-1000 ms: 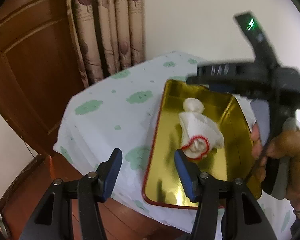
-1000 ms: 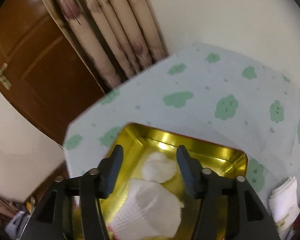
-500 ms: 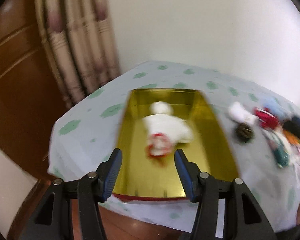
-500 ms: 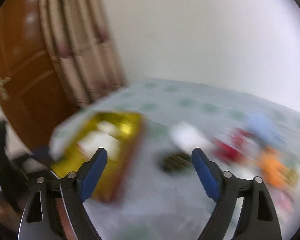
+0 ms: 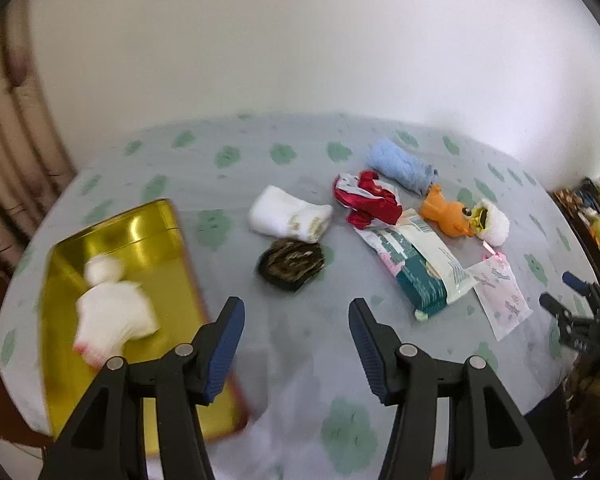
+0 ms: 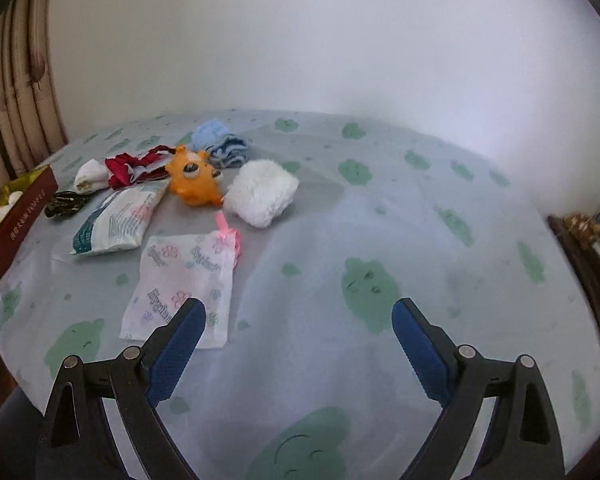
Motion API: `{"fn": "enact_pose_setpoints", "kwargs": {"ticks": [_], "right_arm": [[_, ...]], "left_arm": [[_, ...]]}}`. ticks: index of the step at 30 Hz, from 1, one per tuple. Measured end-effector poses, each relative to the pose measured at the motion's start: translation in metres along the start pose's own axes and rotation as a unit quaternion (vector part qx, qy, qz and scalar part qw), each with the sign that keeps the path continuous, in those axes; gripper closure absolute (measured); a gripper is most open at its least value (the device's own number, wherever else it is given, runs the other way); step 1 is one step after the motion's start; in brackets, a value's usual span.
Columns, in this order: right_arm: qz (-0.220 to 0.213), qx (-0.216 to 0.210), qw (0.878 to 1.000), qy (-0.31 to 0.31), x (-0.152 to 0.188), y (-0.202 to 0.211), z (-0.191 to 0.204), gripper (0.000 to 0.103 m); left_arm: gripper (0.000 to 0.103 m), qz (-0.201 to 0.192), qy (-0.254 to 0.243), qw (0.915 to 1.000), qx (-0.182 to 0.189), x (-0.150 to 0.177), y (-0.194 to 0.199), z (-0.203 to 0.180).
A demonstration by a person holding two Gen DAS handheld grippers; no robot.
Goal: Organize soft objects
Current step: 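Grasp the black patterned sock with the left tool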
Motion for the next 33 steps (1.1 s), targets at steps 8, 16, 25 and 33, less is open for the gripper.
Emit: {"fn": "enact_pose_setpoints", "kwargs": {"ticks": [8, 16, 25, 33], "right_arm": [[0.012, -0.029, 0.999, -0.008, 0.012, -0.007, -0.001, 0.01], [0.025, -0.044, 0.997, -0.053, 0.013, -0.013, -0.011, 0.009], [0.032, -0.05, 0.997, -0.049, 0.015, -0.014, -0.009, 0.009], [0.03, -0.058, 0.996, -0.065, 0.01, -0.01, -0.008, 0.009]], "left_arm": [[0.047, 0.12, -0.024, 0.9921, 0.029, 0.004, -0.09, 0.0], [0.047, 0.174, -0.01, 0.9845, 0.022, 0.005, -0.129, 0.017], [0.081, 0.136, -0.013, 0.9905, 0.005, 0.0, -0.117, 0.014], [0.086, 0.072, 0.038, 0.9967, 0.002, 0.009, -0.053, -0.01]]}}
Point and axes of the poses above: each gripper's, at about its wrist camera, not at the fingertips, and y roughly against the way its jaws point, z to its left, x to its underside, the point moved 6 cm from there along -y, roughly the way its jaws point, and after that the axes turned 11 degrees about -z, right-handed, at the moved point
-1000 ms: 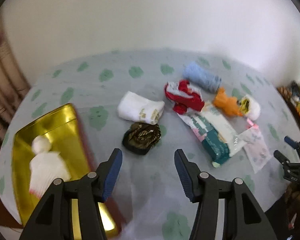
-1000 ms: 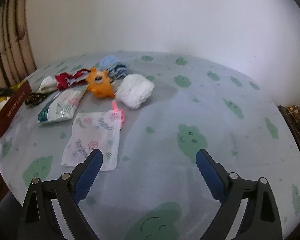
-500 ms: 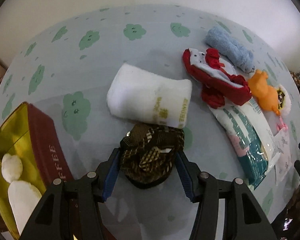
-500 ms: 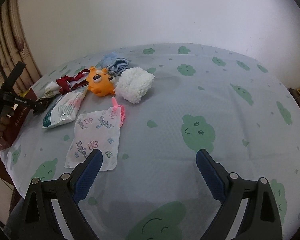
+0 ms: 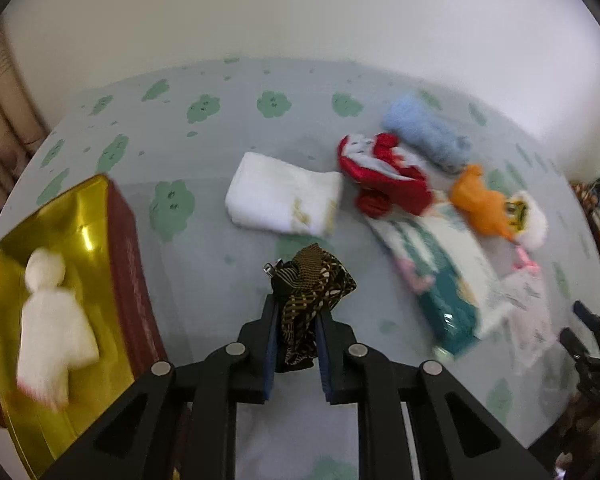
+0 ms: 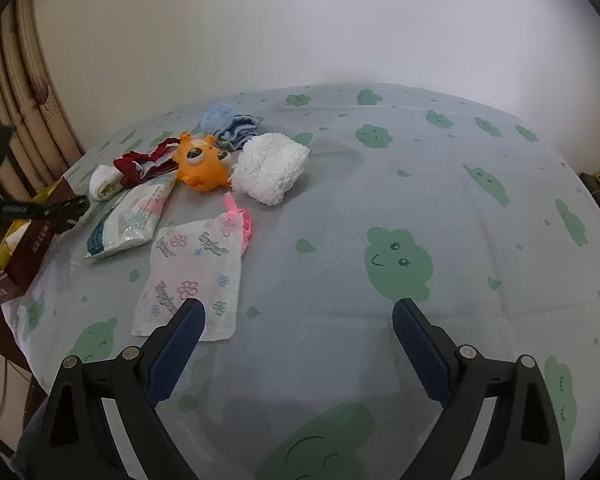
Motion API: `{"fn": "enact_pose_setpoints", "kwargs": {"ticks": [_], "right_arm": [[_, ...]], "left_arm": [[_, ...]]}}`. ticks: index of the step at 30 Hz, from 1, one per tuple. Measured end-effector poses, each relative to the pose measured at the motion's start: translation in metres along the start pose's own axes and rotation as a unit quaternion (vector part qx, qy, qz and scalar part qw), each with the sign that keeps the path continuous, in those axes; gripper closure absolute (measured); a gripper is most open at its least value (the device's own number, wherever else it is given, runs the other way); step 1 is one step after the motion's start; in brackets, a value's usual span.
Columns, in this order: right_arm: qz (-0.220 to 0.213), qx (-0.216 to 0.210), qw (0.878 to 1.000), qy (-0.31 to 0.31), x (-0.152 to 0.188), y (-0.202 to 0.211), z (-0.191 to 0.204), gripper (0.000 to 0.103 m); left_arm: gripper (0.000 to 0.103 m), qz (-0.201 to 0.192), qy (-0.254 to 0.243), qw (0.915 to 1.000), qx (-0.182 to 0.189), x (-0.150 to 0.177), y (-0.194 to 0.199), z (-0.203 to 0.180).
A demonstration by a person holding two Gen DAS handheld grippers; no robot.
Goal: Organize soft objects
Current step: 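Grasp the black patterned sock with the left tool, then grasp the printed pad with pink ribbon with the right tool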
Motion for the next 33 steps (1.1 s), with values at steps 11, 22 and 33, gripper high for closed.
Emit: {"fn": "enact_pose_setpoints", "kwargs": {"ticks": [11, 22, 33], "right_arm": [[0.063, -0.042, 0.995, 0.068, -0.007, -0.028, 0.063, 0.001], [0.098, -0.005, 0.99, 0.105, -0.003, -0.06, 0.079, 0.025], [0.047, -0.018, 0.996, 0.068, -0.017, -0.027, 0.068, 0.079]], "left_arm": [[0.086, -0.044, 0.048, 0.9969, 0.044, 0.044, 0.055, -0.043], [0.086, -0.045, 0.062, 0.9954, 0.057, 0.058, 0.079, -0.039], [0.086, -0.044, 0.063, 0.9948, 0.068, 0.067, 0.087, -0.044]]}}
Point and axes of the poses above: each gripper's, at about its wrist camera, not at the fingertips, and y roughly against the way its jaws point, z to its left, x to its underside, the point moved 6 cm from there along -y, roughly the way its jaws point, and after that the axes turned 11 degrees about -z, right-handed, at the moved point
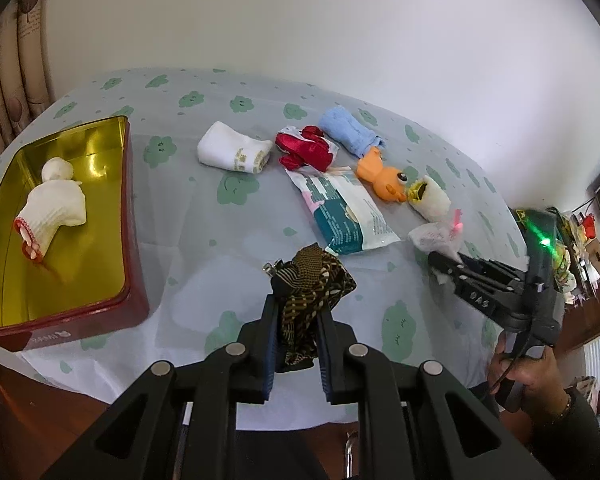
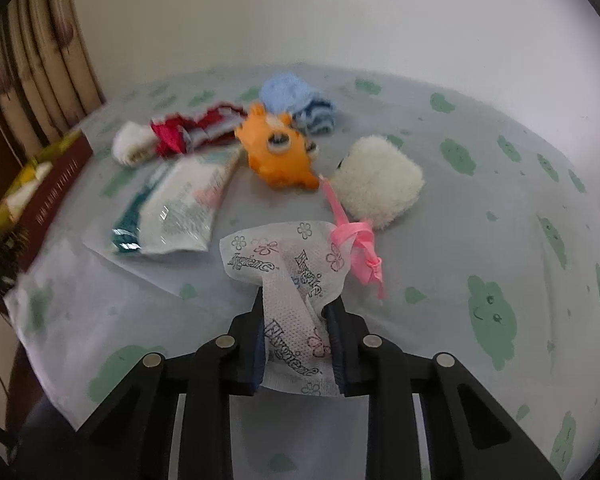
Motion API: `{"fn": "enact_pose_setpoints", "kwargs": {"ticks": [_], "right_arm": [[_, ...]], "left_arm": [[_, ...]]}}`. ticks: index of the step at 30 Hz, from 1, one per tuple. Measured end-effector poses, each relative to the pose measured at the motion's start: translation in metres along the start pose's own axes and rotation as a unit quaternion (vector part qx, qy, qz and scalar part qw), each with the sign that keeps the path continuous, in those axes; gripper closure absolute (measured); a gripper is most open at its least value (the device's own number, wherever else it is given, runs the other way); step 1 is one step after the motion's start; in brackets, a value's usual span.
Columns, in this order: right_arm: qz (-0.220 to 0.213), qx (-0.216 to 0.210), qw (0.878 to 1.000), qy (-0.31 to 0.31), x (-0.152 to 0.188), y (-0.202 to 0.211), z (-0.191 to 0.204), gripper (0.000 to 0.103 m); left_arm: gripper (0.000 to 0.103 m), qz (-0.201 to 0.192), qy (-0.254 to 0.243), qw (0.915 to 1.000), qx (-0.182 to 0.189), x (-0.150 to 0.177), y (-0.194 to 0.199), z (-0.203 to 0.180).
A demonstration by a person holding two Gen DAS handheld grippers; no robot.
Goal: Organize soft objects
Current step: 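Grasp the printed pad with pink ribbon with the right tool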
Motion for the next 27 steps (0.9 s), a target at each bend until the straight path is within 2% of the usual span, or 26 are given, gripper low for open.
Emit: {"fn": "enact_pose_setpoints", "kwargs": {"ticks": [3, 7, 10, 17, 22, 27], "right_arm": [[-0.02, -0.009, 1.0, -0.017, -0.006, 0.016, -0.001, 0.079], [-0.039, -0.008, 0.999, -0.01, -0.004, 0.031, 0.006, 0.079], [-0.036, 0.002, 0.999, -0.017, 0.003, 0.023, 0.002, 0.079], [-0.031, 0.025, 0.998, -0.038, 0.018, 0.011, -0.015, 0.079], [-0.031, 0.032, 0.998, -0.045, 0.022, 0.008, -0.022, 0.079], [-0.03, 0.033, 0.998, -0.043, 0.025, 0.005, -0.022, 0.079]], "left_arm": [[0.086, -0.005, 0.004, 1.0, -0.003, 0.001, 0.007, 0.001], [0.086, -0.022, 0.013, 0.9996, -0.012, 0.0, 0.02, 0.009], [0.086, -0.034, 0.028, 0.9989, -0.018, 0.0, 0.031, 0.021], [0.086, -0.054, 0.065, 0.9946, -0.061, -0.003, 0.061, 0.07], [0.086, -0.065, 0.077, 0.9902, -0.097, -0.021, 0.072, 0.113], [0.086, -0.068, 0.073, 0.9872, -0.125, -0.055, 0.058, 0.146]]}}
Point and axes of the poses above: each gripper's, at about its wrist camera, not at the fingertips, and y roughly against the way its jaws point, z to its left, x to its underside, the point moved 6 cm from there along -y, roughly the way its jaws point, and after that the axes turned 11 degrees about -z, right-handed, at the moved point
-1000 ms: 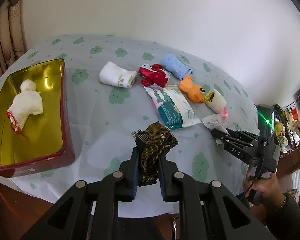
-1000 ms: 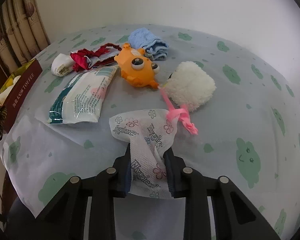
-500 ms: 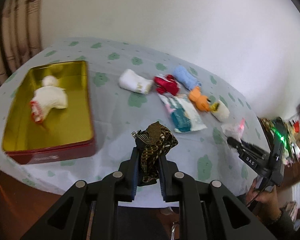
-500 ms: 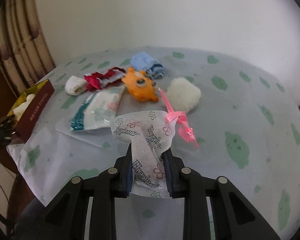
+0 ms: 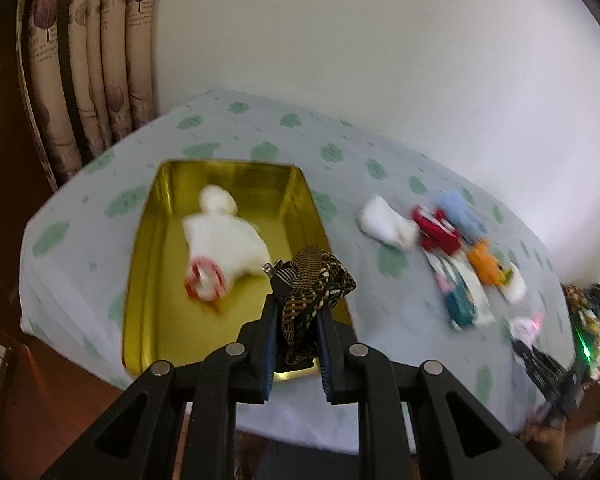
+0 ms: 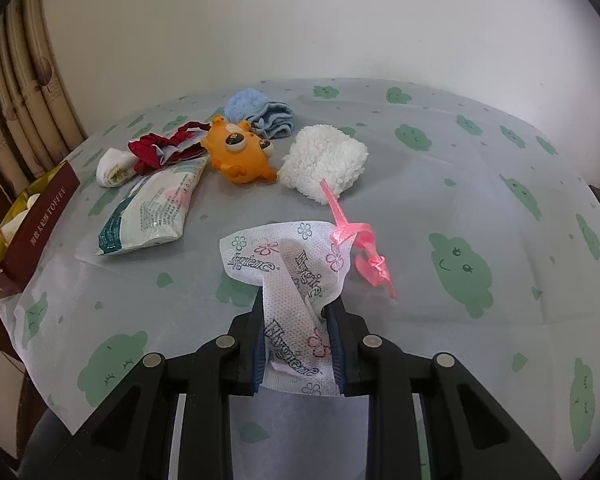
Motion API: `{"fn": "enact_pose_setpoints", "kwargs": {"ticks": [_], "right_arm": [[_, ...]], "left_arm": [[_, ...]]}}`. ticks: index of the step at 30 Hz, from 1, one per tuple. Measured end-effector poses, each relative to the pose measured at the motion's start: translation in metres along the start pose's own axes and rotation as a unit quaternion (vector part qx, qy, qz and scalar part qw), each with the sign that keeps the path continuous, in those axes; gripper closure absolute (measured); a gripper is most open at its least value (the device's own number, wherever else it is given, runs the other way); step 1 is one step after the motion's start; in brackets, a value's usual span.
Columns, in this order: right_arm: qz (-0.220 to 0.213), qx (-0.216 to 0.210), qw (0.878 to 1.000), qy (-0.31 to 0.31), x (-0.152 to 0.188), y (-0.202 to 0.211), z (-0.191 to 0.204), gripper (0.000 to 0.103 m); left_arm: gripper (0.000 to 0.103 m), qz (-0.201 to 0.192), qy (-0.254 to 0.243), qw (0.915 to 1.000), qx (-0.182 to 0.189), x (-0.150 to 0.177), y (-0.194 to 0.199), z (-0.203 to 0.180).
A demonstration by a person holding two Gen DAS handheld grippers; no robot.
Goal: Organize soft objects
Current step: 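Grasp the printed pad with pink ribbon with the right tool, then lower the black sock into the gold tin and open the left tool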
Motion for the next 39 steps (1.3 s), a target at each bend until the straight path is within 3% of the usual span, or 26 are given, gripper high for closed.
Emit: {"fn": "enact_pose_setpoints", "kwargs": {"ticks": [8, 10, 17, 20, 21, 23, 28, 32, 39], "right_arm": [[0.001, -0.002, 1.0, -0.004, 0.001, -0.003, -0.002, 0.079], [0.001, -0.003, 1.0, -0.006, 0.002, -0.004, -0.002, 0.079], [0.004, -0.008, 1.0, -0.011, 0.002, -0.006, -0.003, 0.079], [0.003, -0.009, 1.0, -0.012, 0.003, -0.006, -0.003, 0.079], [0.003, -0.009, 1.0, -0.012, 0.003, -0.006, -0.003, 0.079], [0.003, -0.01, 1.0, -0.012, 0.003, -0.006, -0.003, 0.079], [0.003, -0.01, 1.0, -0.012, 0.003, -0.006, -0.003, 0.079], [0.002, -0.013, 1.0, -0.016, 0.003, -0.006, -0.004, 0.079], [0.0, -0.023, 0.999, -0.028, -0.003, 0.001, -0.005, 0.079]], "left_arm": [[0.086, 0.009, 0.029, 0.9986, -0.044, -0.039, -0.083, 0.024], [0.086, 0.02, 0.044, 0.9982, -0.036, -0.042, -0.101, 0.026], [0.082, 0.03, 0.027, 0.9965, -0.072, -0.048, -0.144, 0.032], [0.073, 0.046, 0.029, 0.9958, -0.073, -0.046, -0.156, 0.035], [0.066, 0.056, 0.031, 0.9955, -0.071, -0.044, -0.16, 0.036], [0.062, 0.059, 0.031, 0.995, -0.074, -0.042, -0.163, 0.038], [0.055, 0.025, 0.024, 0.9971, -0.068, -0.05, -0.141, 0.034], [0.055, -0.003, 0.033, 0.9979, -0.056, -0.053, -0.106, 0.027], [0.055, -0.07, 0.051, 0.9938, -0.069, -0.015, -0.016, 0.019]]}}
Point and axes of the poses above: each gripper's, at about its wrist camera, not at the fingertips, and y roughly against the way its jaws point, z to its left, x to its underside, the point moved 6 cm from there along -y, roughly the way its jaws point, and after that the axes turned 11 degrees about -z, right-handed, at the moved point
